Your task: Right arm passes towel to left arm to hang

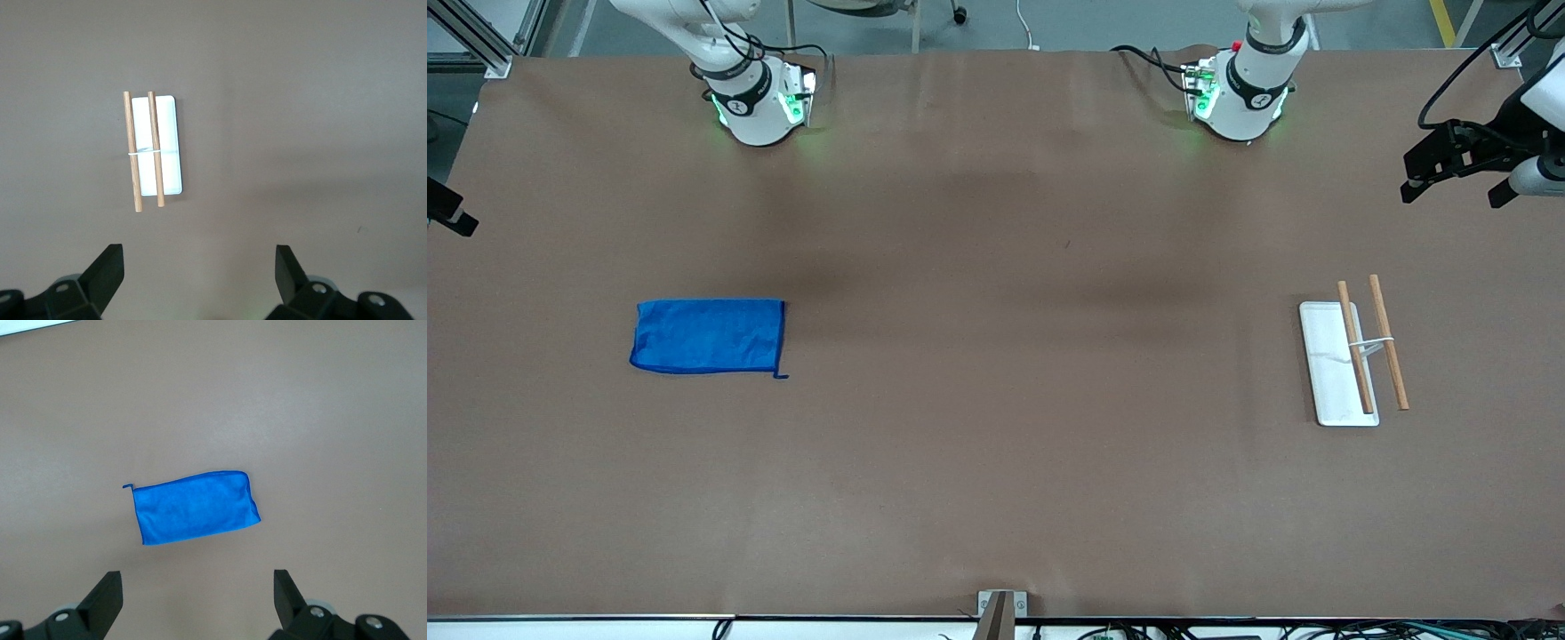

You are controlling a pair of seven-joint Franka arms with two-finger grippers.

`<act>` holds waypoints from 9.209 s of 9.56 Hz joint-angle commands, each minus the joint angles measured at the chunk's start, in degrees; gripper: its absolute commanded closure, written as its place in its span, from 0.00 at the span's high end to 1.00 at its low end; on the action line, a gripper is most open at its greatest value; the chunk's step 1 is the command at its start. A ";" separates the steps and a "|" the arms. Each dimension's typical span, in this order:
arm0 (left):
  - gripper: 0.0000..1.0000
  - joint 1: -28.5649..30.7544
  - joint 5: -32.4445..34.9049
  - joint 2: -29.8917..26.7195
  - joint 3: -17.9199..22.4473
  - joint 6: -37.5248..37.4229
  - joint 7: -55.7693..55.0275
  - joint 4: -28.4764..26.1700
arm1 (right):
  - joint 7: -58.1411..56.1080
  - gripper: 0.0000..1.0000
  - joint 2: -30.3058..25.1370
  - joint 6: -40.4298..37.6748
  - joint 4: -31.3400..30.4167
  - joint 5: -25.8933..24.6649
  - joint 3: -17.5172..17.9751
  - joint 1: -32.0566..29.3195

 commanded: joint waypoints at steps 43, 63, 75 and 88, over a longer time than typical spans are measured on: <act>1.00 -0.38 0.44 1.52 -0.40 -1.26 -0.20 1.20 | -9.41 0.00 18.68 20.18 -18.56 6.17 1.41 5.20; 0.92 5.07 -75.03 30.77 -0.40 -7.19 36.52 -14.18 | 6.15 0.00 35.28 54.92 10.38 71.59 40.44 21.37; 0.80 1.73 -94.30 47.75 -4.27 -25.26 57.37 -13.04 | 6.23 0.00 35.64 57.74 11.28 71.68 40.44 23.32; 0.52 2.95 -97.03 49.42 -6.99 -25.52 61.85 -12.87 | 6.23 0.00 35.64 58.09 11.19 71.77 40.44 23.32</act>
